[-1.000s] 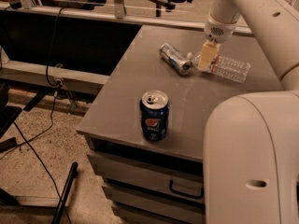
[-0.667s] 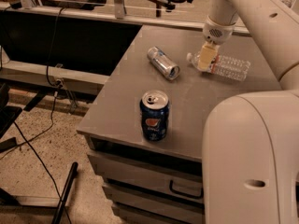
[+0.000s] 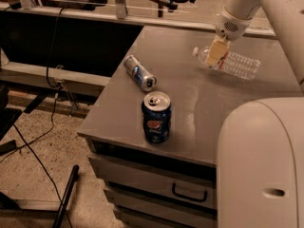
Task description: Place water bottle upright
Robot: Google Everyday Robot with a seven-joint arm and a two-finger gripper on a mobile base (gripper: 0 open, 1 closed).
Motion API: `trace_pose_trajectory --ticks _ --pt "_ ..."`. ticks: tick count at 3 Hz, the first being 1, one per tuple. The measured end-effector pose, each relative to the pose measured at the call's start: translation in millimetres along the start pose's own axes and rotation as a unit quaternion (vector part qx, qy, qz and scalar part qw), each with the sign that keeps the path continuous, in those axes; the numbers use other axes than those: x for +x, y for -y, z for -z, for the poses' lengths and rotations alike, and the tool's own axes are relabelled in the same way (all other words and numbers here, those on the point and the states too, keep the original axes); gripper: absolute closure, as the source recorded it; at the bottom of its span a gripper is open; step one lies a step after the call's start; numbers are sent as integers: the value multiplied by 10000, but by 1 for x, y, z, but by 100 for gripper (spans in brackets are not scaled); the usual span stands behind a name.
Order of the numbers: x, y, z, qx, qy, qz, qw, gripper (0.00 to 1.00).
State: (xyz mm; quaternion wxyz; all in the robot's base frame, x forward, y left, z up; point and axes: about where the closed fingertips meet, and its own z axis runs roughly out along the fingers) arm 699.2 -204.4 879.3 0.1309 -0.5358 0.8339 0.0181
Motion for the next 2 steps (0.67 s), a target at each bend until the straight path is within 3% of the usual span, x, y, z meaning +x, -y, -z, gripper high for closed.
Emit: trace_pose_trajectory --ticks 1,2 --pt "-3 -7 43 -115 1038 -94 9945 100" --pt "-9 -13 69 -253 1765 -151 9839 100"
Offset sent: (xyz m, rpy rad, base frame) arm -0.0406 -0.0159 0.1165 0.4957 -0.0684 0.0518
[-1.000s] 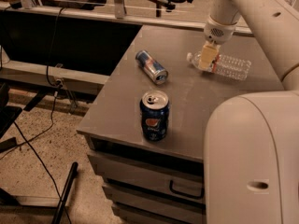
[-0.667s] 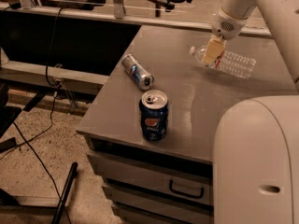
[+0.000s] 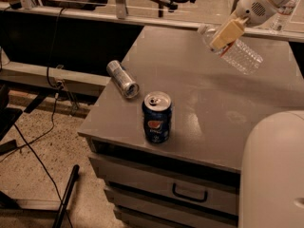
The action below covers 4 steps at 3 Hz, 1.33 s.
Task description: Place water bottle upright
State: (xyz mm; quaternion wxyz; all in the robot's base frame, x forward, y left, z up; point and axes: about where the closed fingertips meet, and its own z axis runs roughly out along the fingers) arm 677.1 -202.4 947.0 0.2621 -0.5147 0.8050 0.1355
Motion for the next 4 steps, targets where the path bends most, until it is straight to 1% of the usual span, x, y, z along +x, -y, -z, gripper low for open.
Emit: trace_pose_trajectory --ticks 1,2,3,4 --pt "-14 -9 26 -92 736 -66 9972 100" --pt "-24 -17 52 -147 1529 -47 9881 100" --pt "-36 -31 77 -131 2407 27 9705 100" --pt "-46 -58 93 -11 3476 96 9376 100"
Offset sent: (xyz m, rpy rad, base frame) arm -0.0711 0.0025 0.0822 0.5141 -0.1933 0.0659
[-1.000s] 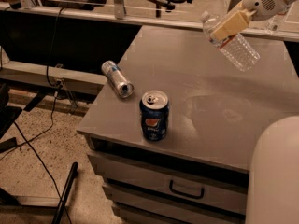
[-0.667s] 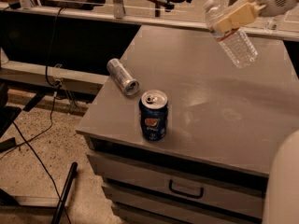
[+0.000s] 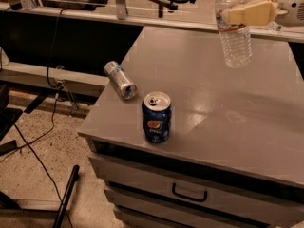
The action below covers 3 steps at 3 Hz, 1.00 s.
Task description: Place water bottle upright
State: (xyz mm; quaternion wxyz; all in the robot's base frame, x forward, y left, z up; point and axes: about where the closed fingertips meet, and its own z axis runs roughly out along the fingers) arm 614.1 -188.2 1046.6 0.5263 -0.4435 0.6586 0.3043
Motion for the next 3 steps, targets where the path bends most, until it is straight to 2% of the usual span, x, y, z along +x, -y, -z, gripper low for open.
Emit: trace_pose_trajectory --ticks 1,2,3 --pt "-3 -21 -1 185 781 128 9967 100" --pt "7 -43 -30 -55 864 95 9962 100" --pt "8 -44 -32 -104 840 66 9964 100"
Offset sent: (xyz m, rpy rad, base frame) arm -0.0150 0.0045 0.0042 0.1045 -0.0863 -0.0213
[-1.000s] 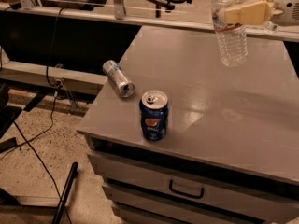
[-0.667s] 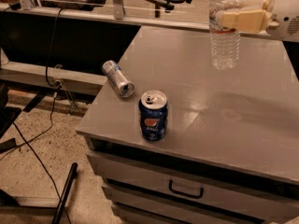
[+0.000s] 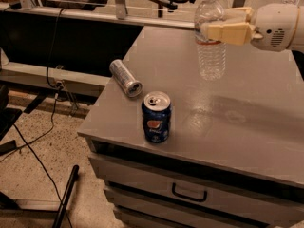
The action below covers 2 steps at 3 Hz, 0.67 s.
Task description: Place water bottle upright
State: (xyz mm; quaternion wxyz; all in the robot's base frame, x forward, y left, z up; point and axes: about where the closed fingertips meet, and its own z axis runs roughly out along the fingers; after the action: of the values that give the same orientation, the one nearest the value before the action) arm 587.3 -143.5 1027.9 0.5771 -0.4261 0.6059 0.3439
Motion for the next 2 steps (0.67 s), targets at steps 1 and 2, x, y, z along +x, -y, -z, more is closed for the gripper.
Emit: trace_pose_trajectory --ticks 1,2 --pt "5 0 -2 -23 357 85 9993 100" --pt "17 1 -5 -64 903 165 9958 100"
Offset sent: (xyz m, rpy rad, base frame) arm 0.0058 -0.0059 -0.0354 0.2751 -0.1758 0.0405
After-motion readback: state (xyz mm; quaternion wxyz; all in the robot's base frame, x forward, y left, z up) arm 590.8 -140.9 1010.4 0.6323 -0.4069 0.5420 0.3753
